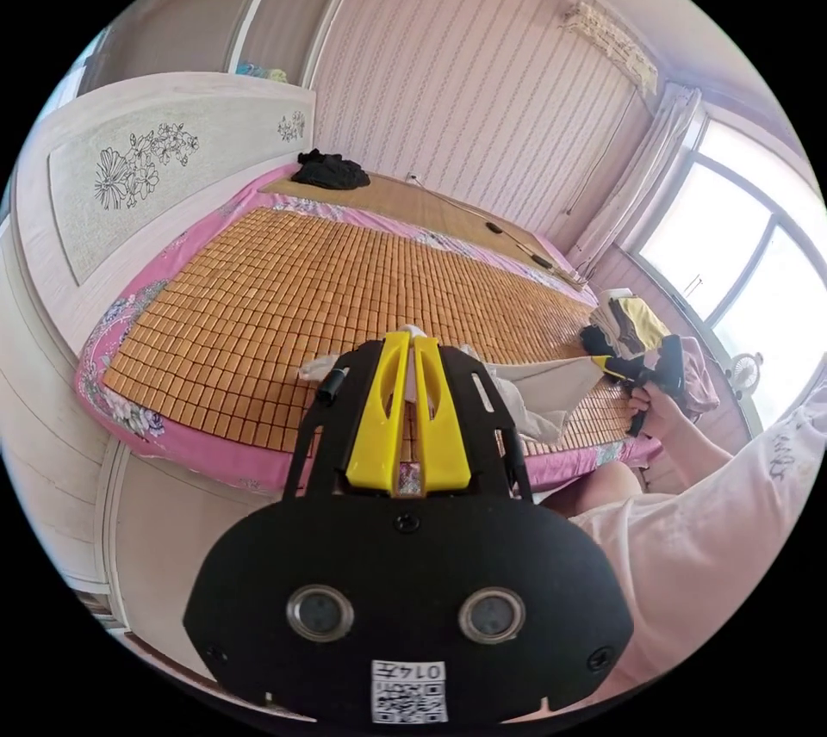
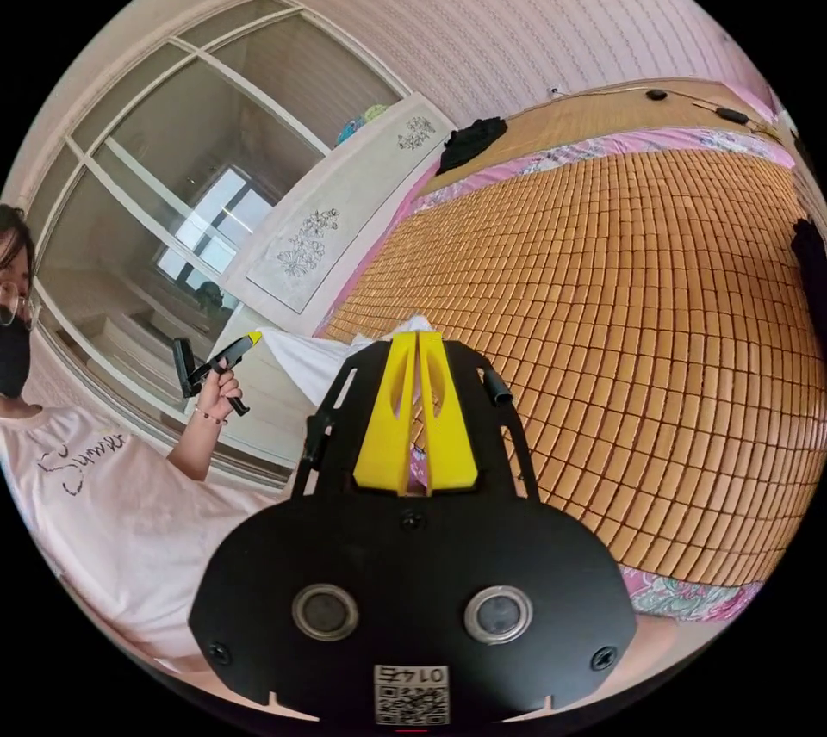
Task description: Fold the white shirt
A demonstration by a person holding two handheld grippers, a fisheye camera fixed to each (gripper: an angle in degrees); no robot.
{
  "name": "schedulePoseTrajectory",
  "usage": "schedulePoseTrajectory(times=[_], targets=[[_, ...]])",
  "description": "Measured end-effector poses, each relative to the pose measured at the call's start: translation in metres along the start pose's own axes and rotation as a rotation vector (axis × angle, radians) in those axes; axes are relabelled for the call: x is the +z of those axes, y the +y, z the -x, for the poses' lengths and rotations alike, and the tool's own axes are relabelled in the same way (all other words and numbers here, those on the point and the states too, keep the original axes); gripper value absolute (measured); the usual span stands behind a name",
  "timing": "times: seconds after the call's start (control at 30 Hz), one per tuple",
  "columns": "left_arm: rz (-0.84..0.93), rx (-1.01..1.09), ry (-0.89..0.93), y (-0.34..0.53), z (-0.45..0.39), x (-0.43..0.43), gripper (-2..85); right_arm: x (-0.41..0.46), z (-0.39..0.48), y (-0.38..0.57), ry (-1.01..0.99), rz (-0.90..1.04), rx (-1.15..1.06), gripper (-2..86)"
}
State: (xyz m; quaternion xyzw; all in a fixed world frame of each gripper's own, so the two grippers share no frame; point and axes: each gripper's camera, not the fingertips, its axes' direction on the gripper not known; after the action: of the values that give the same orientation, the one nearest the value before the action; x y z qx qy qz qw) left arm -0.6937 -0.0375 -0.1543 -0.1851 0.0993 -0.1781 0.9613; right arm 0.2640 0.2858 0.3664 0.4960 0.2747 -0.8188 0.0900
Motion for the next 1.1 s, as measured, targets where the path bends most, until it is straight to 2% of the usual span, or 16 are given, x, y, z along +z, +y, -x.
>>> schedulePoseTrajectory(times=[0.17,0.27,0.33,0.47,0.53,0.7,0.83,1.0,1.1], targets=[[-0.206,0.067,0.080,-0.027,-0.030,-0.060,-1.0,-0.094,-0.007,-0.004,-0.104,-0.277,-0.050,-0.2],[-0.340,0.118,0.139,-0.059,-0.048,-0.097,-1.0,-0.163,0.014,-0.016,-0.153,-0.491,-0.174,-0.2],[-0.448,0.128,0.240,-0.080,-0.060,-0.129,-1.0,-0.219,0.035,-0.017,-0.170,-0.649,-0.266,-0.2],[-0.579,0.199,0.324,-0.101,-0.091,-0.179,-1.0,-0.292,0.072,-0.007,-0.106,-0.756,-0.389,-0.3],[-0.668,0.262,0.351,-0.108,-0.112,-0.218,-1.0,-0.341,0.091,0.014,-0.192,-0.879,-0.490,-0.3],[-0.856,0.398,0.391,-0.104,-0.150,-0.305,-1.0,-0.424,0.152,0.053,-0.192,-0.988,-0.703,-0.2],[-1.031,0.465,0.331,-0.083,-0.173,-0.371,-1.0,-0.471,0.215,0.081,0.015,-0.999,-0.902,-0.3],[-1.108,0.494,0.286,-0.089,-0.186,-0.412,-1.0,-0.496,0.259,0.096,0.017,-1.067,-0.989,-0.3],[-1.069,0.481,0.250,-0.112,-0.193,-0.406,-1.0,-0.484,0.264,0.071,0.110,-0.989,-0.960,-0.4]])
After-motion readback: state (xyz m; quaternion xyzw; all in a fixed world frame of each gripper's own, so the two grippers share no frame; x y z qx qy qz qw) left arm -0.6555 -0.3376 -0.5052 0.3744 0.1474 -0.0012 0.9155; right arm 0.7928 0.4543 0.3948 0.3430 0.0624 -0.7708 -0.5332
